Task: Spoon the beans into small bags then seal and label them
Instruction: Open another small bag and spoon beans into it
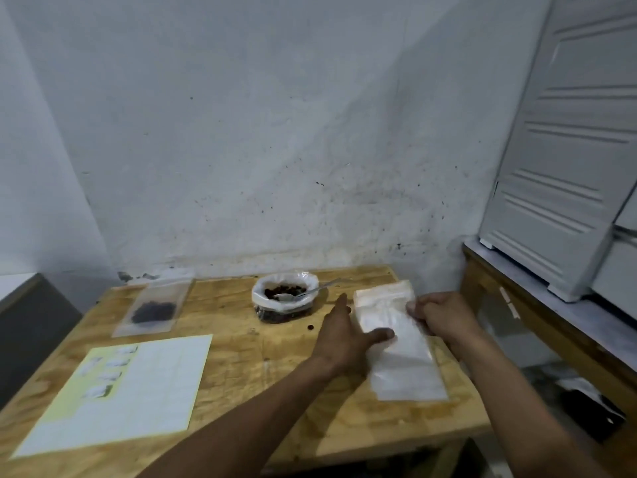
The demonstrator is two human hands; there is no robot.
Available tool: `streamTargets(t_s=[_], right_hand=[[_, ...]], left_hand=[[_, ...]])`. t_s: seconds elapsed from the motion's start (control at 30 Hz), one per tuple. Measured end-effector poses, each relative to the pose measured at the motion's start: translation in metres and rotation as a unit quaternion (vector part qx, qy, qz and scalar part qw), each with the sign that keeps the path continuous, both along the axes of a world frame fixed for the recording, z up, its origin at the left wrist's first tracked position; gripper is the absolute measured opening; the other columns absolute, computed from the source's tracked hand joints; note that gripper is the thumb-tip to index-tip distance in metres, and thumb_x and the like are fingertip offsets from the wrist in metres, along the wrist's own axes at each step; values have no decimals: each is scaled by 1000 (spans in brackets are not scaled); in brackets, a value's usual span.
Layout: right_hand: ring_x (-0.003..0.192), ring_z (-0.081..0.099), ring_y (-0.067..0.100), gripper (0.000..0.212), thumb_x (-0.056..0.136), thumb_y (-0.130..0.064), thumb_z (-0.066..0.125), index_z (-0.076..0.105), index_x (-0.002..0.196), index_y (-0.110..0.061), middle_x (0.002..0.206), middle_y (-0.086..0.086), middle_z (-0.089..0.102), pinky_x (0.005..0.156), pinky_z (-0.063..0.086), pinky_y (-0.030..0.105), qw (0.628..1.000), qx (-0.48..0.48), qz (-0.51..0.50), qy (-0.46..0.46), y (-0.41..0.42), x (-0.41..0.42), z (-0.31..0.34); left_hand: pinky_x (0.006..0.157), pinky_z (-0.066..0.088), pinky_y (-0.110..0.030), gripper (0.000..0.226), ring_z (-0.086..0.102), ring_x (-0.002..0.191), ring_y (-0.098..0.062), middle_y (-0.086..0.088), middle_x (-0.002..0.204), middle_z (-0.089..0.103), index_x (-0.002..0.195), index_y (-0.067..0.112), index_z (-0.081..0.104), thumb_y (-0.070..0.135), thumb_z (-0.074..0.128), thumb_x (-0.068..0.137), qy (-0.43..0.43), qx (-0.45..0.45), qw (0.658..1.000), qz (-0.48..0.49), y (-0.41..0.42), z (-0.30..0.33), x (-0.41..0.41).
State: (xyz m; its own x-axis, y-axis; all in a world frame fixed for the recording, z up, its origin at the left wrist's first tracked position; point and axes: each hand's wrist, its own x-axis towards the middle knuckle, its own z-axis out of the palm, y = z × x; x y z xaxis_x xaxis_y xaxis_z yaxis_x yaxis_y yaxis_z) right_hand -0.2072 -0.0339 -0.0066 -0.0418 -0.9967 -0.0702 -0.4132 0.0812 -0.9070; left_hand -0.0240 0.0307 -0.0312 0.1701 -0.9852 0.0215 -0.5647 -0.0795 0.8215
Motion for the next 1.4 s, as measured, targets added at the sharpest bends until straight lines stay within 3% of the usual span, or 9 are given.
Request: streamTargets(t_s=[0.13, 0.2, 0.37, 0.47, 0.57, 0.87, 1.07, 1.23, 1.4], right_hand=[[70, 62, 20, 10, 89, -10, 73, 77, 80, -7, 74, 10, 70, 72, 54, 31, 992, 22, 24, -125, 0, 12, 19], [71, 65, 20, 13, 88, -15, 75, 78, 89, -2, 76, 7, 73, 73, 55, 31, 989, -1, 41, -141, 1, 26, 34], [71, 66, 10, 40, 83, -59, 70, 72, 75, -20, 74, -8, 72, 69, 50, 31, 972, -231, -39, 5, 21, 76, 93], [56, 69, 18, 57, 84, -65, 62, 75, 71, -10, 67, 2, 75, 59, 54, 31, 984, -134, 35, -116, 29, 115, 141], [57, 68, 20, 36, 87, -38, 67, 75, 82, -3, 75, 7, 77, 57, 53, 29, 975, -55, 120, -179, 24, 149, 163], [74, 74, 31, 24, 85, -20, 78, 77, 88, 4, 82, 20, 77, 71, 63, 34, 947, -11, 236, -216, 15, 225, 140], [55, 60, 13, 40, 79, -46, 80, 77, 67, -7, 62, 9, 71, 61, 54, 24, 952, -113, 265, -100, 19, 241, 124], [58, 67, 11, 40, 87, -44, 71, 76, 74, -6, 67, 6, 75, 60, 54, 17, 944, -173, 271, -72, 19, 237, 119], [67, 74, 13, 41, 95, -39, 65, 72, 75, -4, 70, 3, 77, 68, 59, 23, 937, -171, 306, -2, 13, 234, 112]], left_hand=[[81, 58, -30, 58, 71, 96, -19, -15, 112, 75, 123, 1, 63, 34, 83, 80, 290, -52, 955, 25, -3, 18, 14], [72, 59, -28, 23, 72, 81, -22, -18, 96, 77, 103, -3, 70, 13, 76, 89, 324, -101, 940, 43, -6, 36, 25], [77, 60, -26, 4, 74, 82, -20, -5, 87, 79, 94, 5, 74, 6, 70, 93, 238, -269, 932, 49, -2, 94, 61], [76, 56, -26, 6, 72, 81, -14, 4, 88, 78, 95, 10, 77, 12, 72, 93, 87, -384, 918, 53, -2, 120, 95], [71, 57, -32, 13, 71, 76, -12, 5, 89, 78, 98, 13, 77, 21, 68, 92, -76, -462, 882, 60, -1, 134, 131], [85, 56, -29, 56, 69, 97, -2, 9, 107, 77, 117, 20, 71, 60, 77, 78, -146, -271, 950, 54, 24, 124, 198], [59, 47, -35, 48, 62, 58, -13, -8, 69, 72, 83, 9, 76, 53, 62, 95, -117, -195, 972, 54, 28, 120, 209], [85, 62, -41, 40, 75, 83, -30, -19, 80, 74, 76, 2, 74, 28, 59, 103, 109, -128, 986, -20, 33, 130, 212], [53, 40, -28, 44, 44, 51, -15, -9, 56, 50, 58, 2, 56, 19, 57, 99, -49, -145, 988, 31, 19, 124, 211]])
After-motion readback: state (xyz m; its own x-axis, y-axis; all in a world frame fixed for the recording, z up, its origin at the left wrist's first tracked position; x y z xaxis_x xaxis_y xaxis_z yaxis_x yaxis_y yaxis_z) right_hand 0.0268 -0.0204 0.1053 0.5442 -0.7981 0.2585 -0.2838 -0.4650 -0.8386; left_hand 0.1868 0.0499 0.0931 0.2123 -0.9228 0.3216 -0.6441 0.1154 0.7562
